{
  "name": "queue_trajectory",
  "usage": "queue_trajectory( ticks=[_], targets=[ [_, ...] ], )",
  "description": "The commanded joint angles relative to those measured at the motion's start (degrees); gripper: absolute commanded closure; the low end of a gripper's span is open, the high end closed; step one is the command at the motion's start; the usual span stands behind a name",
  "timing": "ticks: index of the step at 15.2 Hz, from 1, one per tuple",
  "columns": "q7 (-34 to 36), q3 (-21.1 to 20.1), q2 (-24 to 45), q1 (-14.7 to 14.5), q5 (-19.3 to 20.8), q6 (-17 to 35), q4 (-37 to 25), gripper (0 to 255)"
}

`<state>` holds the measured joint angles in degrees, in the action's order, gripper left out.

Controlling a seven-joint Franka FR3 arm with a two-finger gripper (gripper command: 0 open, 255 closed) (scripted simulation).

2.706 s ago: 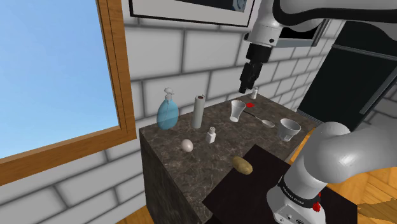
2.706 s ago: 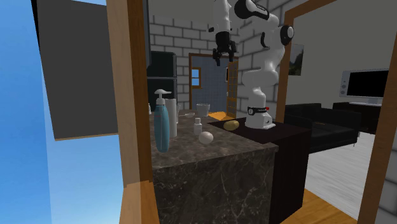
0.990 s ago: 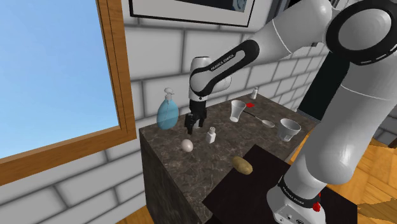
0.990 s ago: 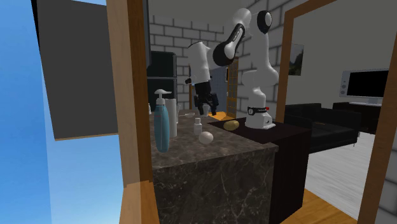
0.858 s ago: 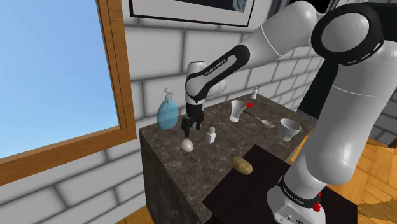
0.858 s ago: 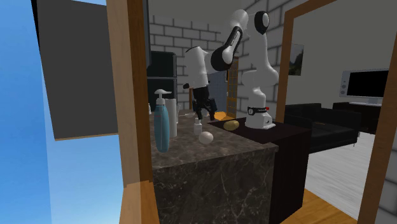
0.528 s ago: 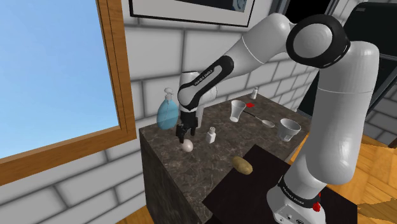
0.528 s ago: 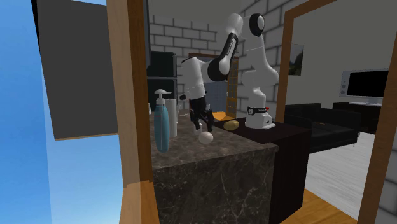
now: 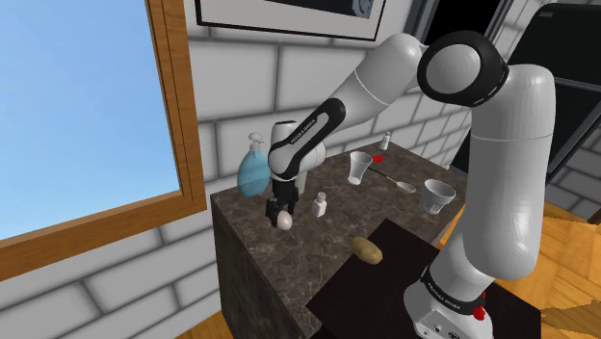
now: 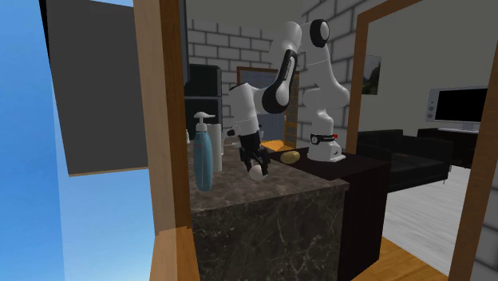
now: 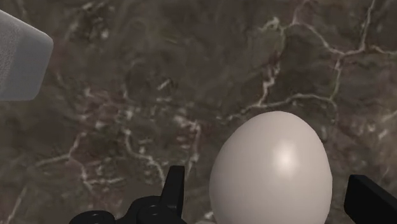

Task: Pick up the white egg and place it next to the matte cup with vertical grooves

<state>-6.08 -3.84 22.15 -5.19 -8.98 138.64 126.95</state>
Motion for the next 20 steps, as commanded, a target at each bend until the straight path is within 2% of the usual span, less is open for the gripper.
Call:
queue_trajectory(
  ticks=[1,6,7,16,20],
  targets=[
    [0.08,-0.04,0.16,-0.07,-0.02,0.16,-0.05,0],
    [0.08,-0.04,0.15,-0.07,-0.02,0.15,-0.04,0],
    [0.08,-0.04,0.15,-0.07,-0.02,0.15,-0.04,255],
    [0.08,-0.04,0.16,-0.07,-0.02,0.16,-0.05,255],
    [0.43,0.01,-2.55,-0.05,0.14,-2.37,0.12,255]
  ],
)
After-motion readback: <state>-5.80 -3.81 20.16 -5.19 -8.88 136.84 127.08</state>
